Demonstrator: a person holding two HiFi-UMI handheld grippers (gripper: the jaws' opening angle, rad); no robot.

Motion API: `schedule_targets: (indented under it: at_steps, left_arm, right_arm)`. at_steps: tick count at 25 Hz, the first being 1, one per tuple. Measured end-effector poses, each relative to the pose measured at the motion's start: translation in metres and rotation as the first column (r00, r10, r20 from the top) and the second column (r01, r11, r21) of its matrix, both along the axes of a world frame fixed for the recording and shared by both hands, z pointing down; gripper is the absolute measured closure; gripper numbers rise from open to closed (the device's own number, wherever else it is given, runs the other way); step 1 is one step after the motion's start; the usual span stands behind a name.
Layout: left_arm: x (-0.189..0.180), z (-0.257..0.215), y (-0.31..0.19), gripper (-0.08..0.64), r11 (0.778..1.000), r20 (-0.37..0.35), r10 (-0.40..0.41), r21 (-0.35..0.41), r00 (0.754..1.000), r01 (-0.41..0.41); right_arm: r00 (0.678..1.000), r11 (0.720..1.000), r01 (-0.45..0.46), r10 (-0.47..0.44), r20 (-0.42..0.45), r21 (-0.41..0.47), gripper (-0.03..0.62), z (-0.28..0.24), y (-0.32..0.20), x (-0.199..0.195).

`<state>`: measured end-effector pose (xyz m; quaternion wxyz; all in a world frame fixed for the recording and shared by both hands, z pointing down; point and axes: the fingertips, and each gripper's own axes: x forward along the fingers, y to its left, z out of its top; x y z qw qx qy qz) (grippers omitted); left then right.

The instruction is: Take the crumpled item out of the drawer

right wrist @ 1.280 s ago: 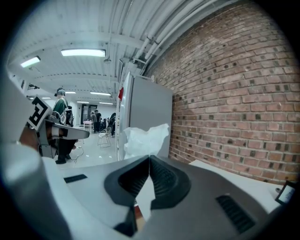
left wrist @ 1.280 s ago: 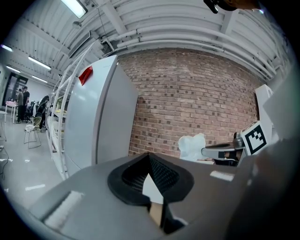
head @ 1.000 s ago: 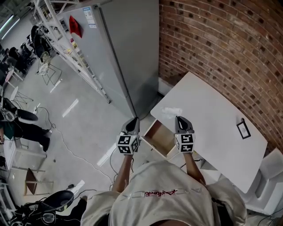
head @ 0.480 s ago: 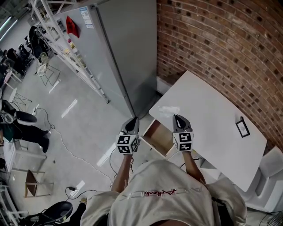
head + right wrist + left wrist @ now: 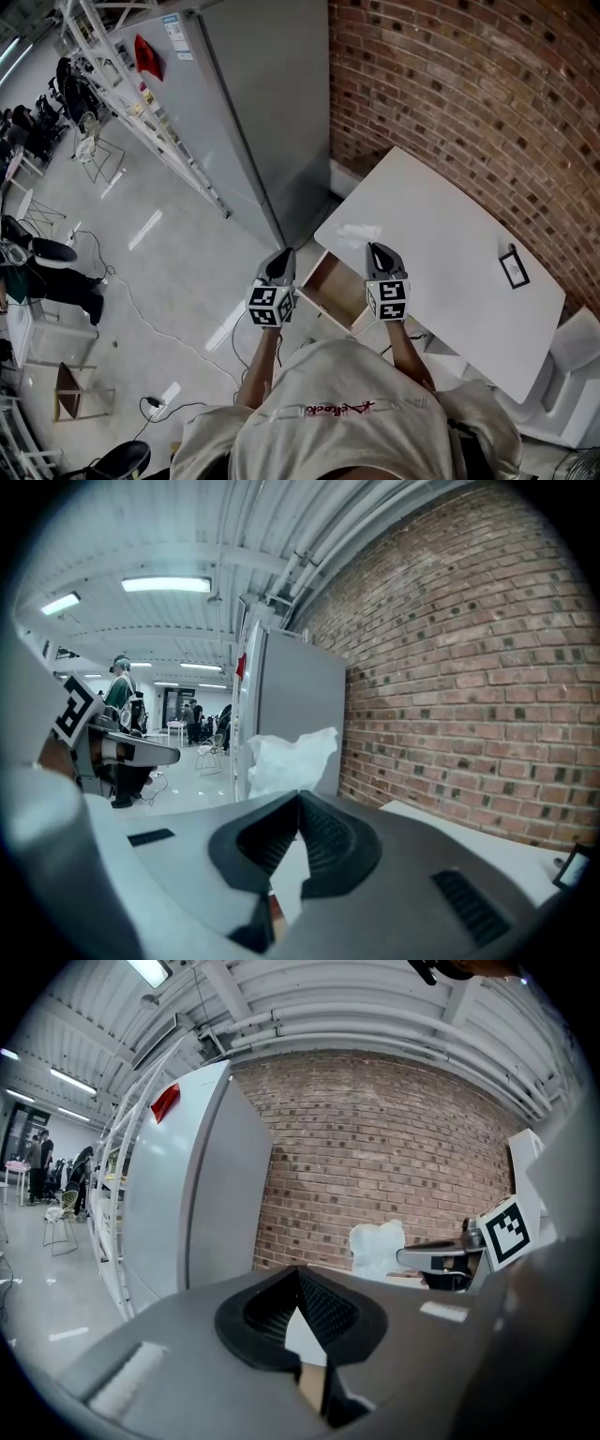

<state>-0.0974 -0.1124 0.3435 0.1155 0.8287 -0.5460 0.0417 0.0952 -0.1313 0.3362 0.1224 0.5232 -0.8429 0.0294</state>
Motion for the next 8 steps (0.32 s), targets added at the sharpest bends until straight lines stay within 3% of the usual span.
schedule_targets:
  at_steps: [8]
  left_arm:
    - [0.0043,0.0031,0.0,0.551,1.0,-0.001,0.011,-0.007,1.0,-0.011]
  right_arm:
    - [1.0,1.0,-0.002,0.002,-0.001,0.002,0.58,-0.0001,-0.0006,-0.0006]
